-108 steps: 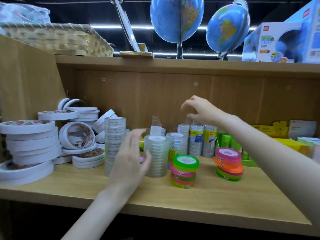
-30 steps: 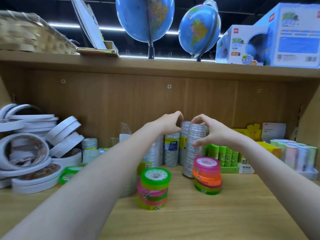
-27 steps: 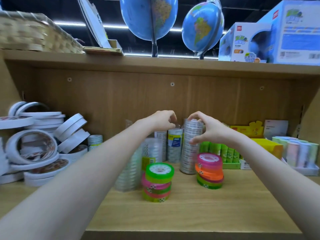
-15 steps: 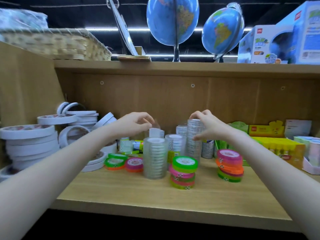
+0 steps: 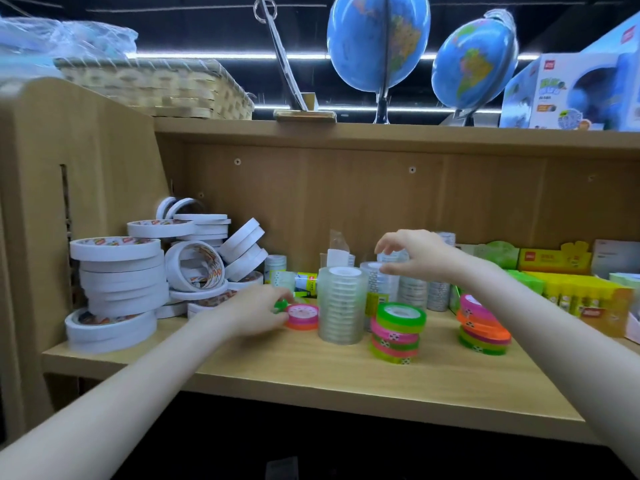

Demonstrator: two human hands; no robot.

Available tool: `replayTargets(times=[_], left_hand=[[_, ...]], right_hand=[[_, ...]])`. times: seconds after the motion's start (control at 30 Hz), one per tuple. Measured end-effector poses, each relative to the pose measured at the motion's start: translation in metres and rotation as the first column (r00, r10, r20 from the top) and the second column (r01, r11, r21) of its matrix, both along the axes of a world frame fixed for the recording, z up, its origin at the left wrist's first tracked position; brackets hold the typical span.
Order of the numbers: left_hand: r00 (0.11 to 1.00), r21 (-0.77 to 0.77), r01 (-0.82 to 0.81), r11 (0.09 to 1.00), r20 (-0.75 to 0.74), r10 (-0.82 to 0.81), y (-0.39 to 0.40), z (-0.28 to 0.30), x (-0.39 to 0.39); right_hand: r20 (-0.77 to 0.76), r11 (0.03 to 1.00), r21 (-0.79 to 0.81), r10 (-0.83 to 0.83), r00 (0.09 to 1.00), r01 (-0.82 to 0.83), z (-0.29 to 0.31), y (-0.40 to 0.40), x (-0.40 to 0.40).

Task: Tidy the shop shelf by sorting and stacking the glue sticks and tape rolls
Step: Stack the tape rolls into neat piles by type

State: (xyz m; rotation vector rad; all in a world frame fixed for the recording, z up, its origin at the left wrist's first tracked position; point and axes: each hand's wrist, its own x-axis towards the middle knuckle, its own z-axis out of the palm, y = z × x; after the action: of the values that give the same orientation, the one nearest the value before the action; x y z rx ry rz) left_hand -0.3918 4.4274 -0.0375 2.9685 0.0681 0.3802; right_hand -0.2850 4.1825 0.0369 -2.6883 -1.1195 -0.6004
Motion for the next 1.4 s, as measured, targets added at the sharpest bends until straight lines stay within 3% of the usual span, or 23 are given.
replayTargets(times=[0.07, 0.17, 0.23, 0.3, 0.4, 0.5, 0.63, 0.77, 0.87, 1.0, 1.13, 1.4], left_hand=[[0.999, -0.033, -0.012, 0.999, 0.041, 0.014, 0.004, 0.001, 0.005], [0.996, -0.18, 0.052, 0.982, 0.087, -0.036, 0.007, 0.004, 0.012], [0.988, -0.266, 0.133, 0.955, 0.114, -0.106, 0.003, 0.003, 0.014], [0.968, -0.308, 0.211, 0.928, 0.198, -0.154, -0.005, 0.003, 0.015], [0.918, -0.38, 0.29, 0.878, 0.368, -0.144, -0.019, 0.013, 0.02], [0.893, -0.442, 0.313, 0.841, 0.439, -0.102, -0.034, 0.031, 0.029], [0.908, -0.378, 0.312, 0.872, 0.387, -0.158, -0.06, 0.056, 0.052], [0.917, -0.227, 0.325, 0.918, 0.313, -0.248, -0.088, 0.075, 0.085], [0.922, -0.148, 0.352, 0.924, 0.226, -0.315, -0.109, 0.08, 0.109], [0.917, -0.046, 0.382, 0.923, 0.142, -0.373, -0.141, 0.085, 0.142], [0.934, 0.024, 0.354, 0.935, 0.048, -0.355, -0.168, 0.084, 0.171], [0.966, 0.007, 0.249, 0.968, 0.07, -0.249, -0.188, 0.094, 0.195]], right_hand=[[0.033, 1.0, -0.007, 0.004, 0.999, -0.004, 0.001, 0.002, 0.001], [-0.039, 0.998, -0.033, 0.054, 0.998, -0.055, 0.009, 0.006, 0.0], [0.047, 0.991, -0.123, -0.043, 0.998, 0.049, 0.016, 0.005, 0.002], [0.112, 0.985, -0.069, -0.149, 0.982, 0.157, 0.021, -0.004, 0.008], [-0.009, 0.985, 0.026, -0.171, 0.985, 0.171, 0.019, -0.023, 0.019], [-0.106, 0.983, 0.134, -0.112, 0.988, 0.125, 0.005, -0.033, 0.027], [-0.246, 0.919, 0.37, -0.047, 0.968, 0.139, -0.006, -0.036, 0.036], [-0.178, 0.845, 0.463, -0.208, 0.962, 0.269, 0.008, -0.067, 0.047], [-0.229, 0.822, 0.448, -0.274, 0.934, 0.351, 0.018, -0.096, 0.048], [-0.363, 0.825, 0.462, -0.159, 0.918, 0.326, 0.01, -0.105, 0.052], [-0.298, 0.859, 0.432, -0.152, 0.942, 0.275, 0.003, -0.101, 0.059], [-0.248, 0.869, 0.438, -0.129, 0.96, 0.23, 0.001, -0.103, 0.065]])
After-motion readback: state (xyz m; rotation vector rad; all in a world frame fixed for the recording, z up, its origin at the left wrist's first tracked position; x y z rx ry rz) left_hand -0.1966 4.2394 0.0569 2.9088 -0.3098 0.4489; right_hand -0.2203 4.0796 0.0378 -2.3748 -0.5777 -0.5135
